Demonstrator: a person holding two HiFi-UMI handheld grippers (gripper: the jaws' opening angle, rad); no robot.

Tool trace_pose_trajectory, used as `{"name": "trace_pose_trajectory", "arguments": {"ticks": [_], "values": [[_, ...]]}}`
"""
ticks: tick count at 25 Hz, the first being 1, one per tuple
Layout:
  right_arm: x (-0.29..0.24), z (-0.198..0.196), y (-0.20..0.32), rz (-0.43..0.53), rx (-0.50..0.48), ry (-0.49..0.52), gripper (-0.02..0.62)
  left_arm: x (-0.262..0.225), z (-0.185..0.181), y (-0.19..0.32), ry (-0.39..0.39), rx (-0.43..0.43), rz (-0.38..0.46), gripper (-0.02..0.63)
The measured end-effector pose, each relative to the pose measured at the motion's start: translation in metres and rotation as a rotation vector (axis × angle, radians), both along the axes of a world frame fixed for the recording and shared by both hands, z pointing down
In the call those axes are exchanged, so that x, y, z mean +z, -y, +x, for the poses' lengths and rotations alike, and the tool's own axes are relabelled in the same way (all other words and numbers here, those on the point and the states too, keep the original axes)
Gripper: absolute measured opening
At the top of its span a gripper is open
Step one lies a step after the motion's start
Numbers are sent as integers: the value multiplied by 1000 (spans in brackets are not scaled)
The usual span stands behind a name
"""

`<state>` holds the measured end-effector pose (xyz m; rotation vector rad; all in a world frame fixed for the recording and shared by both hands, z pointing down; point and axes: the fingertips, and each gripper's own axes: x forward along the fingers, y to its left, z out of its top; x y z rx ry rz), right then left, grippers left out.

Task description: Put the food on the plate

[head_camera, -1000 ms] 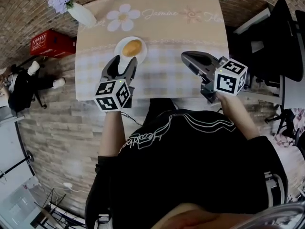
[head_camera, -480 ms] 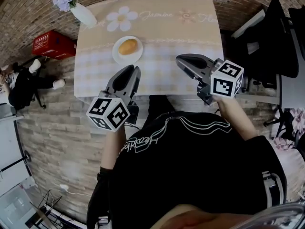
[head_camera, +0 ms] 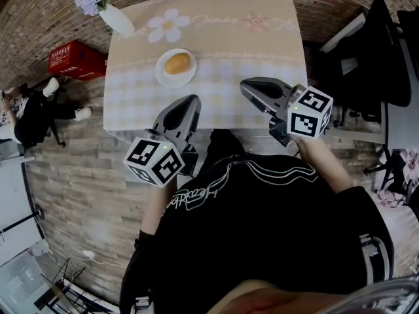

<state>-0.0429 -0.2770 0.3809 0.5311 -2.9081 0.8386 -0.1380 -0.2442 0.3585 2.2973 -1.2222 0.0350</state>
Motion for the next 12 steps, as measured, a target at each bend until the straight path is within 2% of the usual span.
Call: {"name": "trace_pose_trajectory", "arguments": {"ticks": [12], "values": [[2, 6, -11, -5, -6, -9, -3, -3, 10, -5, -33, 16, 1, 9]]}}
